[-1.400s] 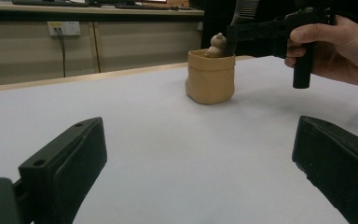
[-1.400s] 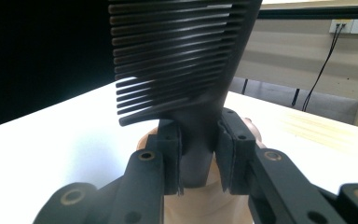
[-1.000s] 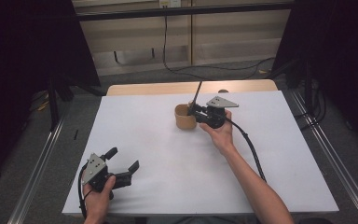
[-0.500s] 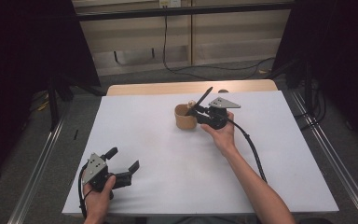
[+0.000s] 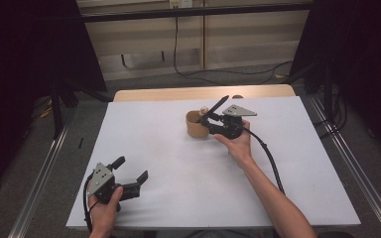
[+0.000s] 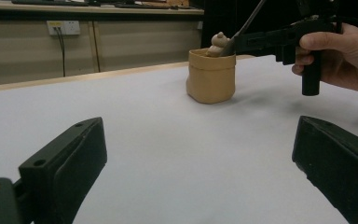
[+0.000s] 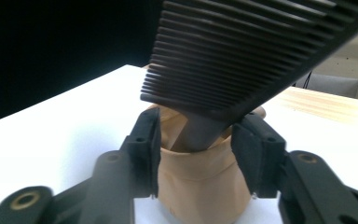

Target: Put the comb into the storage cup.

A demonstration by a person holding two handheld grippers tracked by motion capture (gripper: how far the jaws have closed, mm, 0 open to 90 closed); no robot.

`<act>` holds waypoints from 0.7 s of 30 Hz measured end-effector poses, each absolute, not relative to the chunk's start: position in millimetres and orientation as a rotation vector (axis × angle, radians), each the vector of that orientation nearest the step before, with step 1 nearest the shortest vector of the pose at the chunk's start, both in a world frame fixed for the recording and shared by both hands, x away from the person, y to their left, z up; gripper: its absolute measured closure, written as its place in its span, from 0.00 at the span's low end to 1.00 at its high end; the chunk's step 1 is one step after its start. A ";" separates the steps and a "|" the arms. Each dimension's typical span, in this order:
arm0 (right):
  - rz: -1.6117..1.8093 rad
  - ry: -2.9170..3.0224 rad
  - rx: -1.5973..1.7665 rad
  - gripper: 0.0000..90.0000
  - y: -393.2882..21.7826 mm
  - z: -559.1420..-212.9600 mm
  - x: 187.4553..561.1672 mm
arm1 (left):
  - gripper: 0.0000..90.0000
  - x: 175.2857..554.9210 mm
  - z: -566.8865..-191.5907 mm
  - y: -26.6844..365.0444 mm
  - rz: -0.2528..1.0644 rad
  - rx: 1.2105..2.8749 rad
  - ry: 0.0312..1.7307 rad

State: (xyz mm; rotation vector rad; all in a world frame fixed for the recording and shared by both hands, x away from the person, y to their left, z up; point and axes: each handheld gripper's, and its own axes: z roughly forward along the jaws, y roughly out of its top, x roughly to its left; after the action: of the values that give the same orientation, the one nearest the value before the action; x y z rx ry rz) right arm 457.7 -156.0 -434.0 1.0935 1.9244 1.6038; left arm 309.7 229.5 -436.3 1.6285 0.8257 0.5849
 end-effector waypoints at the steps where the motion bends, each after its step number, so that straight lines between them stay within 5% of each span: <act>1: 1.606 1.923 1.093 0.54 -156.3 -434.0 456.8 | 0.03 309.9 -436.5 229.4 0.583 1.624 0.828; 21: 1.575 1.885 1.101 0.11 -170.7 -427.7 441.0 | 0.03 310.3 -437.1 227.7 0.586 1.622 0.833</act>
State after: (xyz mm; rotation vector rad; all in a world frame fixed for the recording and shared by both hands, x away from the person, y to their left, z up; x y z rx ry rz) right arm 441.0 -170.7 -427.7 1.1007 1.8846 1.5752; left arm 310.3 227.7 -437.1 1.6217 0.8332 0.5856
